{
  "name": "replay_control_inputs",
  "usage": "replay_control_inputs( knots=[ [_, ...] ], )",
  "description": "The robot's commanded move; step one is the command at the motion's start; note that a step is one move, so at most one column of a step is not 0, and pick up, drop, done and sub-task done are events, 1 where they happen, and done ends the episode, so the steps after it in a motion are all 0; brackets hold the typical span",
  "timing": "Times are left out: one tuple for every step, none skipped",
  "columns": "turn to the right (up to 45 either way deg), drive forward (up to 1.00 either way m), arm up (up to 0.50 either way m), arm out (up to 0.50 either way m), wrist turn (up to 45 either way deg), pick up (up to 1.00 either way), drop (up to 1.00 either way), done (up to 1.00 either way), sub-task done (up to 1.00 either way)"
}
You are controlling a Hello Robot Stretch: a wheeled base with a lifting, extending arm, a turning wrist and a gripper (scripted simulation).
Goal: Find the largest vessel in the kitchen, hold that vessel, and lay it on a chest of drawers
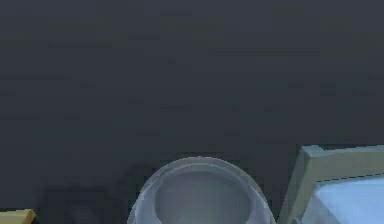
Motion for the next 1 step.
replay_control_inputs(
  knots=[
    [-15.0,0.0,0.0,0.0,0.0,0.0,0.0,0.0,0.0]
  ],
)
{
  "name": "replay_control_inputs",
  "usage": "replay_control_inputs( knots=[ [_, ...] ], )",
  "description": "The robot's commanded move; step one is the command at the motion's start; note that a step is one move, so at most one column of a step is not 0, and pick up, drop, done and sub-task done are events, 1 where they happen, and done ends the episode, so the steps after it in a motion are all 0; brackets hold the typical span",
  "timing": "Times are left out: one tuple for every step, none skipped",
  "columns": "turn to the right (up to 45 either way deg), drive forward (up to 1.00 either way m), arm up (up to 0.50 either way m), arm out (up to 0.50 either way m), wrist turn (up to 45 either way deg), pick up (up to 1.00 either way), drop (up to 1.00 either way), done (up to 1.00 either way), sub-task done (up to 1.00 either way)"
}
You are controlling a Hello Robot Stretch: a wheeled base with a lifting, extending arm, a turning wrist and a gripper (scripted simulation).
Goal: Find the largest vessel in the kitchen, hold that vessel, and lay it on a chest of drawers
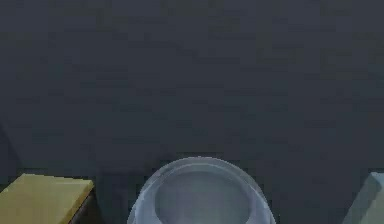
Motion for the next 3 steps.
replay_control_inputs(
  knots=[
    [45.0,0.0,0.0,0.0,0.0,0.0,0.0,0.0,0.0],
    [45.0,0.0,0.0,0.0,0.0,0.0,0.0,0.0,0.0],
    [33.0,0.0,0.0,0.0,0.0,0.0,0.0,0.0,0.0]
  ],
)
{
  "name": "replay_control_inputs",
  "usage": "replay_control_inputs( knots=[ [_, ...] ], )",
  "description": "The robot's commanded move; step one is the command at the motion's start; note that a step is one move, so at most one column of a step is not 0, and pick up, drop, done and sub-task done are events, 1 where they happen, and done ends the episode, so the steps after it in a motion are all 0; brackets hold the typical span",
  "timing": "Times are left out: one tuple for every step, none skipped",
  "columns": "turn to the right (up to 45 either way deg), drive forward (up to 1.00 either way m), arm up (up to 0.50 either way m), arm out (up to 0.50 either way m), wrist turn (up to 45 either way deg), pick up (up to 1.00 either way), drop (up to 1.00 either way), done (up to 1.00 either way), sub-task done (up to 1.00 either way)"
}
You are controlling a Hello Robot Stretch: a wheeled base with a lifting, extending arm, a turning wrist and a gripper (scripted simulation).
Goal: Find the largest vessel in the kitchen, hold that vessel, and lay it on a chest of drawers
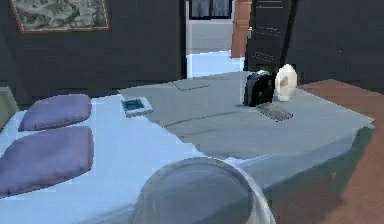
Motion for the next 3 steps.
replay_control_inputs(
  knots=[
    [-45.0,0.0,0.0,0.0,0.0,0.0,0.0,0.0,0.0],
    [-45.0,0.0,0.0,0.0,0.0,0.0,0.0,0.0,0.0],
    [-45.0,0.0,0.0,0.0,0.0,0.0,0.0,0.0,0.0]
  ],
)
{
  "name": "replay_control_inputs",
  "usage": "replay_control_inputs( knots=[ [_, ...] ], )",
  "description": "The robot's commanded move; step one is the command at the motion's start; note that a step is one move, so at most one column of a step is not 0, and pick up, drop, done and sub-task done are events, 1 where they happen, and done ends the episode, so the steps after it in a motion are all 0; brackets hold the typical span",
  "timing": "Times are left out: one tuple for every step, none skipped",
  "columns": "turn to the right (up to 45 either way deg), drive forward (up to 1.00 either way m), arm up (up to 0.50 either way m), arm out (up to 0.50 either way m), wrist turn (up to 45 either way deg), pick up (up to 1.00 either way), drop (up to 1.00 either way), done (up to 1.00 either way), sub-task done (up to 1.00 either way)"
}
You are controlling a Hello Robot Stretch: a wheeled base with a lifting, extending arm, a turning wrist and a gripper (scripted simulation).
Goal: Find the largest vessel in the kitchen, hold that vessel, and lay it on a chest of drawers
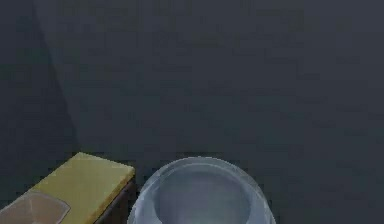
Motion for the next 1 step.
replay_control_inputs(
  knots=[
    [-3.0,0.0,0.0,0.0,0.0,0.0,0.0,0.0,0.0]
  ],
)
